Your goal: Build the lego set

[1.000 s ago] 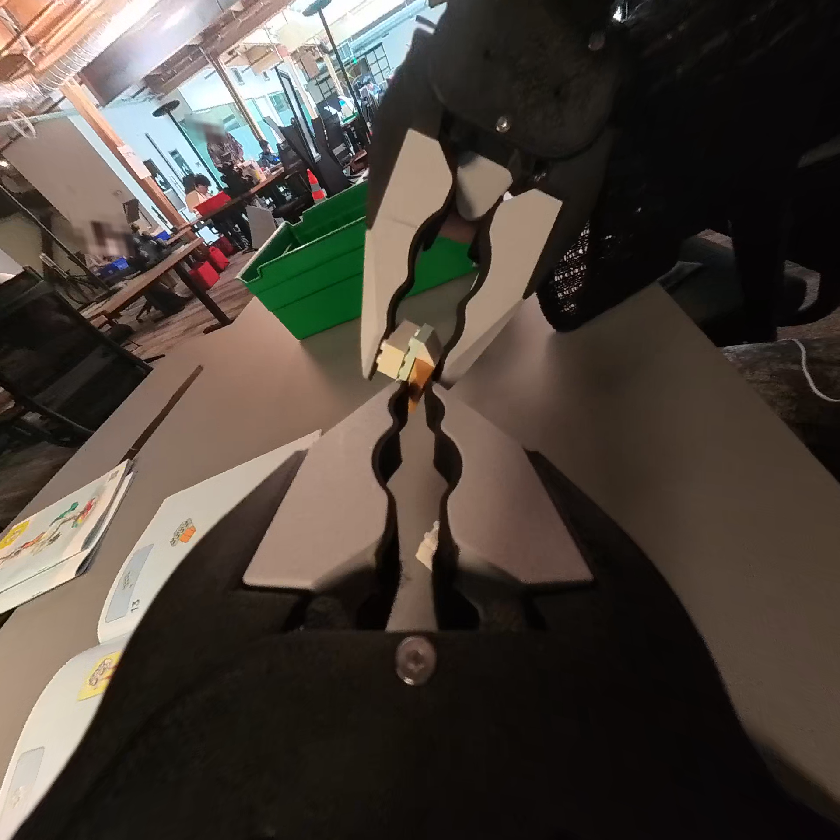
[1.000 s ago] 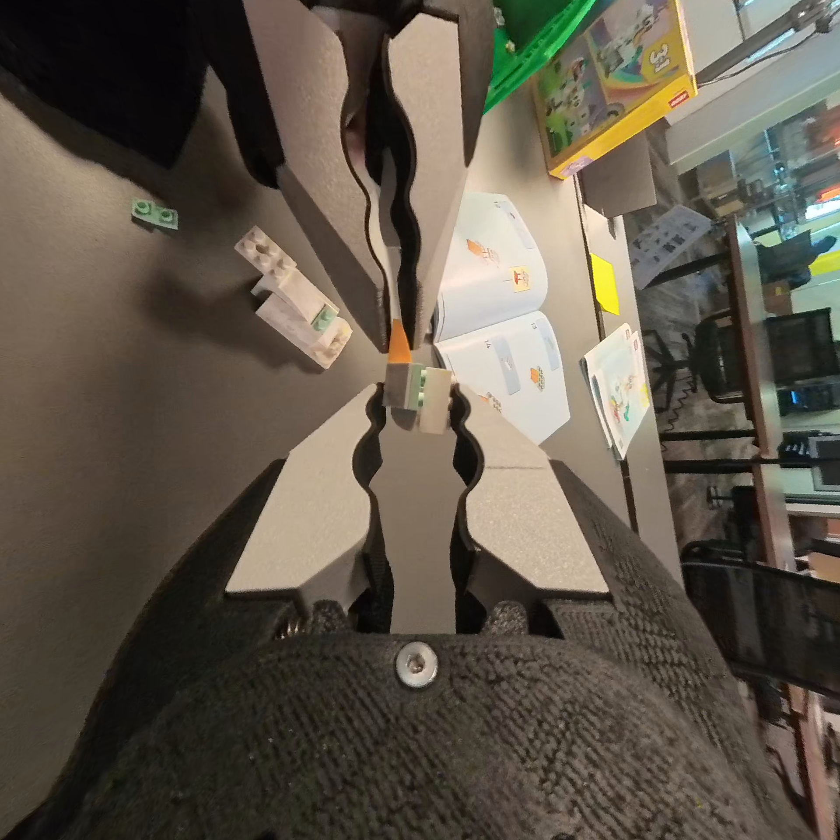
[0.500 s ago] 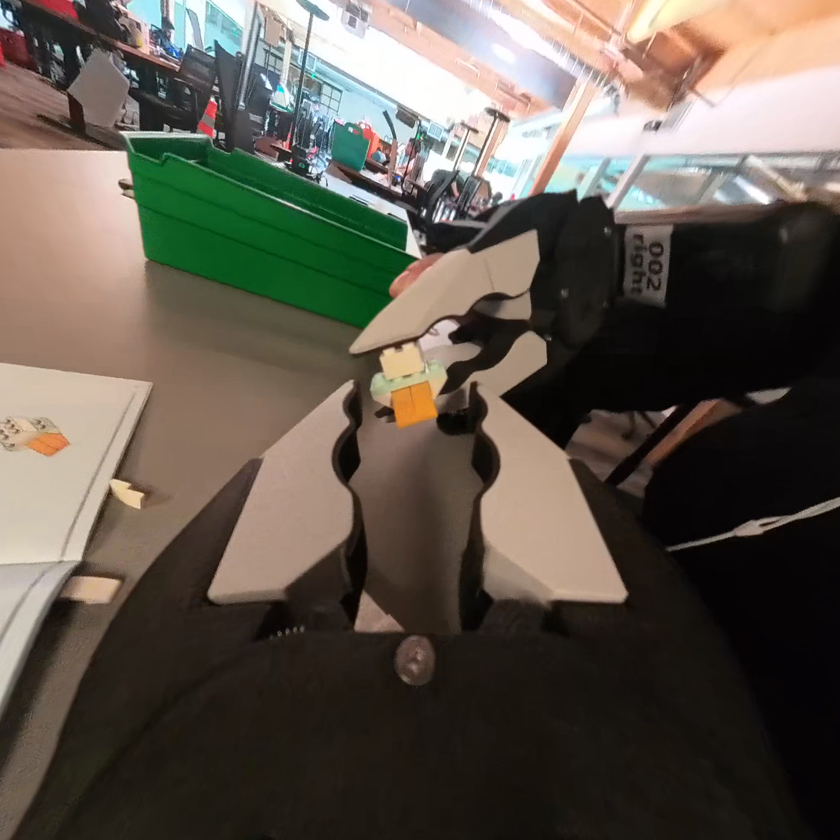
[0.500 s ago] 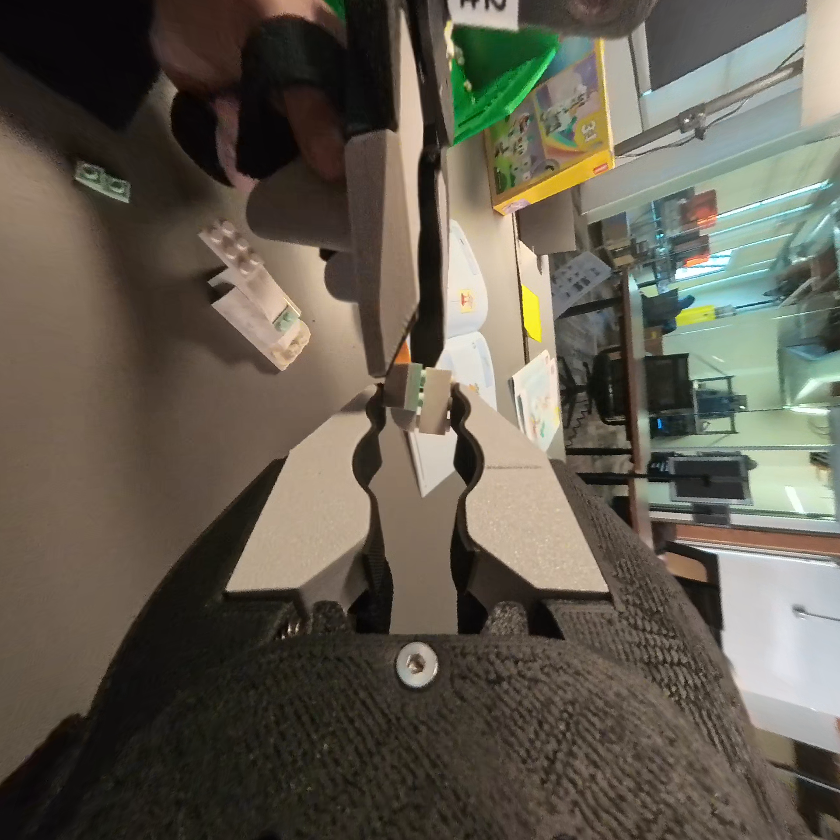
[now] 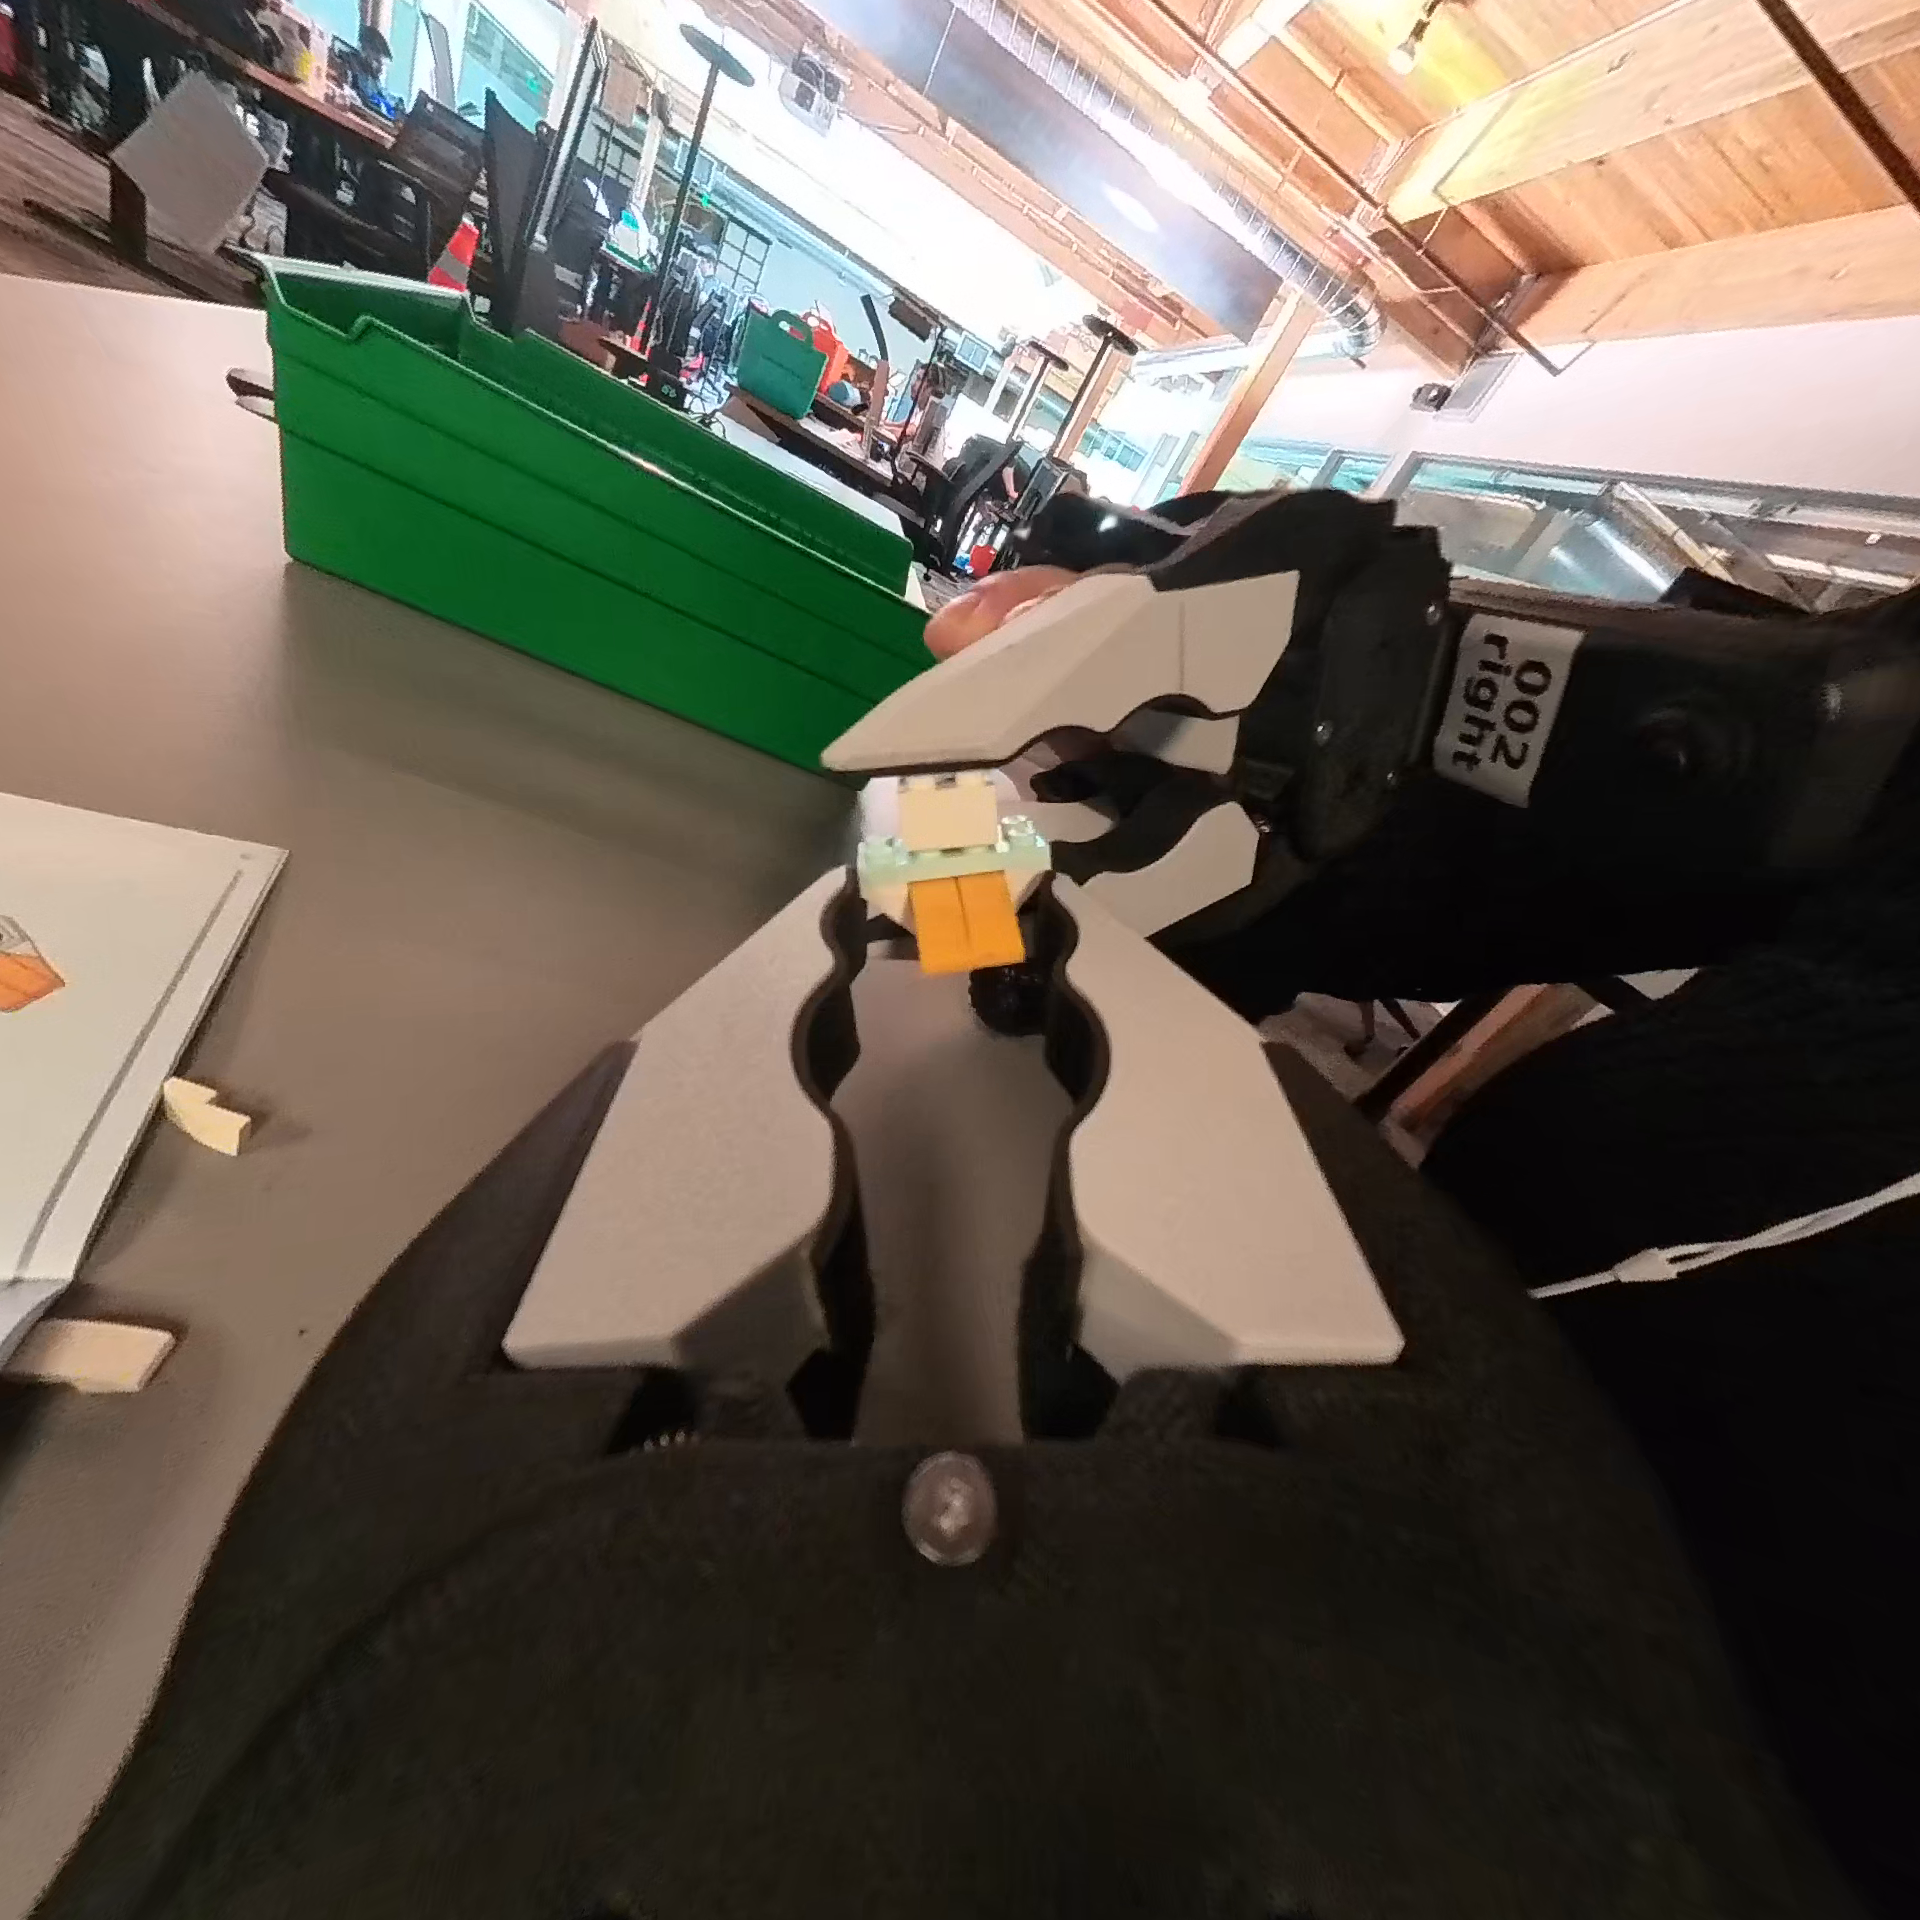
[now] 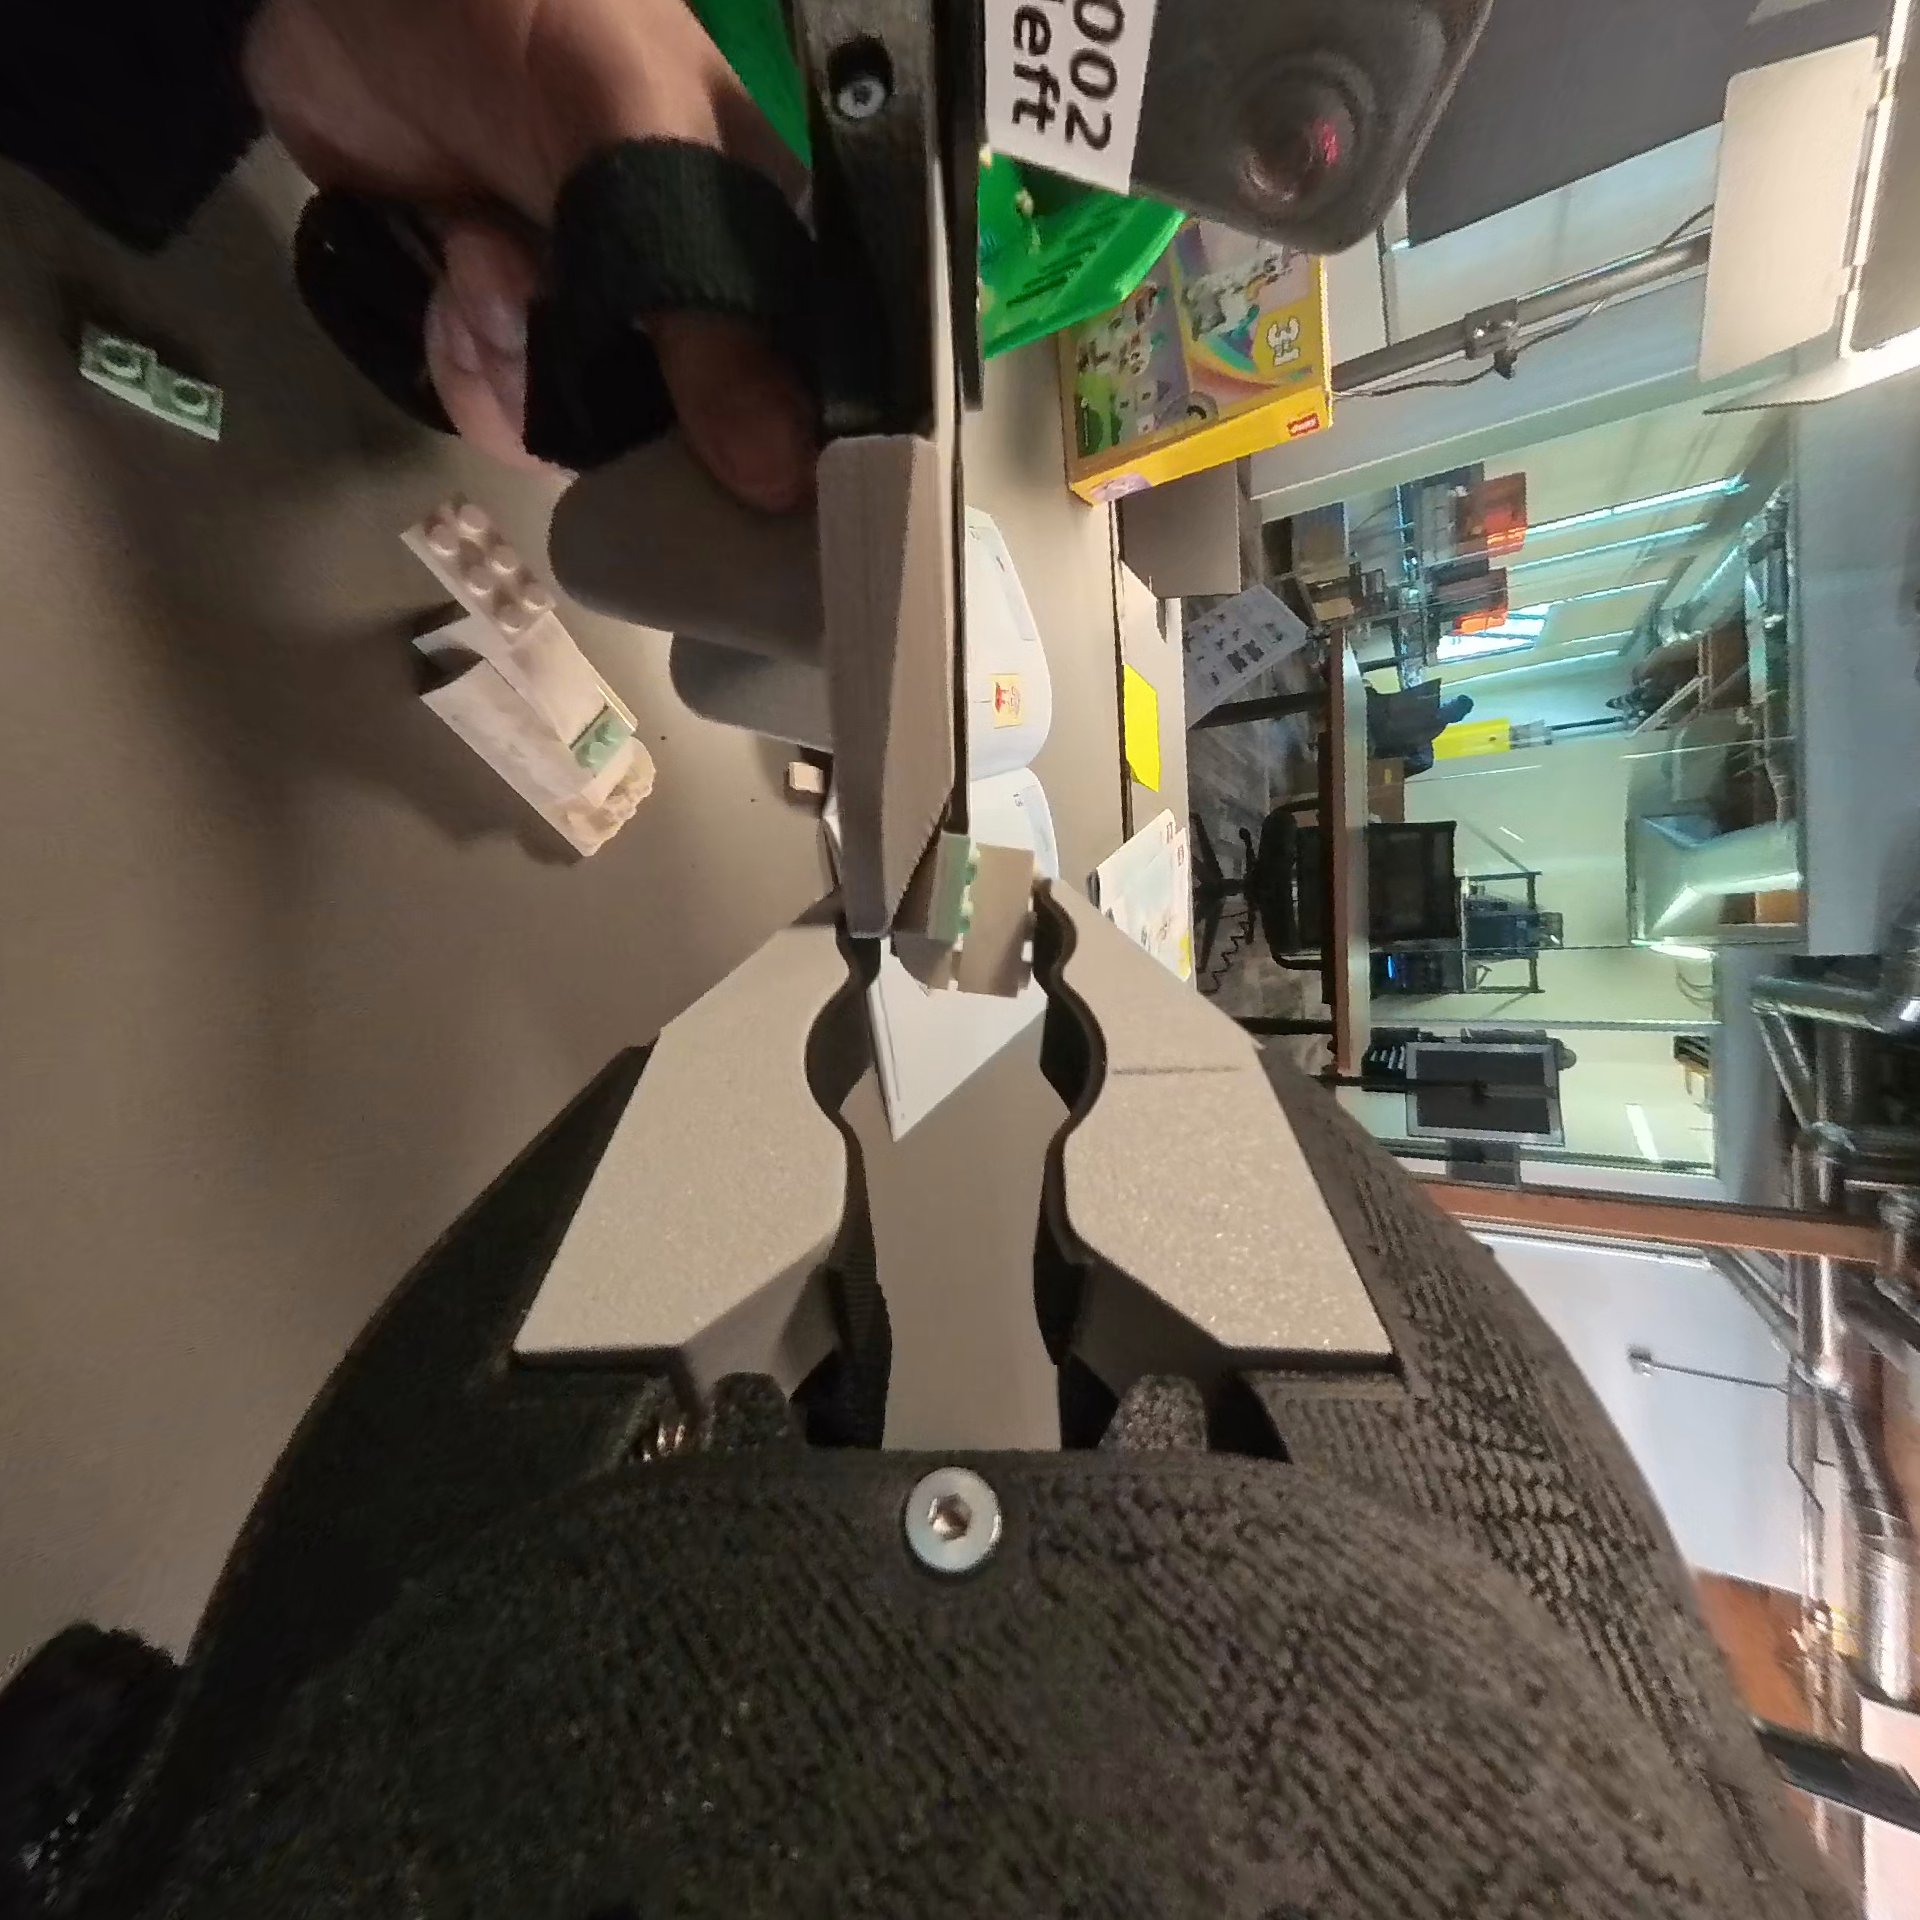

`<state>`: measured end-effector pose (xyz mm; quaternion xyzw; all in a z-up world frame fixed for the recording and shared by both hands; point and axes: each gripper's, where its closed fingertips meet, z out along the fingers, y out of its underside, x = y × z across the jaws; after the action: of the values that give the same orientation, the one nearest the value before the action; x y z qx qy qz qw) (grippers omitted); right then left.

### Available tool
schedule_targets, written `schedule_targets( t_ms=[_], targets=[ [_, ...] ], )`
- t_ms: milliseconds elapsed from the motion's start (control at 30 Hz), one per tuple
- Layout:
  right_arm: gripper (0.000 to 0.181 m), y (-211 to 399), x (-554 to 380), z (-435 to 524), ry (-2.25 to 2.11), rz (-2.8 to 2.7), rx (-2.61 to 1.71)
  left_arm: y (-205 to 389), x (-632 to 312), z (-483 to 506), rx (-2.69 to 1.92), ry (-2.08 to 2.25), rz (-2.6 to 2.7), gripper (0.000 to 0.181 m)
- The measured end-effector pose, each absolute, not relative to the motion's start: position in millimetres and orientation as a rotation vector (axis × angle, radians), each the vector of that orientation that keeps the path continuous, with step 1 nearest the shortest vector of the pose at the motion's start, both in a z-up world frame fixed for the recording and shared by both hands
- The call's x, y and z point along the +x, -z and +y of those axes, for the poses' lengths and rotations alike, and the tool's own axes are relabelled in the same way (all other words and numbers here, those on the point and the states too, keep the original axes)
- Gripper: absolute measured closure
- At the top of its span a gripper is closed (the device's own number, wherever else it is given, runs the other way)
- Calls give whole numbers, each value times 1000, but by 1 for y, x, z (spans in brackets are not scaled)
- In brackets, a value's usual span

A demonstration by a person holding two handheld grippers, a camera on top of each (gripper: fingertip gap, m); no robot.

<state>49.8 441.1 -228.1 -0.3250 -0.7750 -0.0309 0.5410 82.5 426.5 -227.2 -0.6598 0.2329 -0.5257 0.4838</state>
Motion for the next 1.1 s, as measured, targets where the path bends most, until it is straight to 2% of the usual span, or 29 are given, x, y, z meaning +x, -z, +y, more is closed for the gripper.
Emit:
schedule_targets(
  t_ms=[700, 1100],
  targets=[
    [156, 226, 53, 440, 248, -1827, -662, 226, 83, 425, -1561, 1174, 628, 152],
    [156, 232, 52, 443, 93, -1796, -816, 230, 82, 427, -1585, 1256, 589, 152]
  ],
)
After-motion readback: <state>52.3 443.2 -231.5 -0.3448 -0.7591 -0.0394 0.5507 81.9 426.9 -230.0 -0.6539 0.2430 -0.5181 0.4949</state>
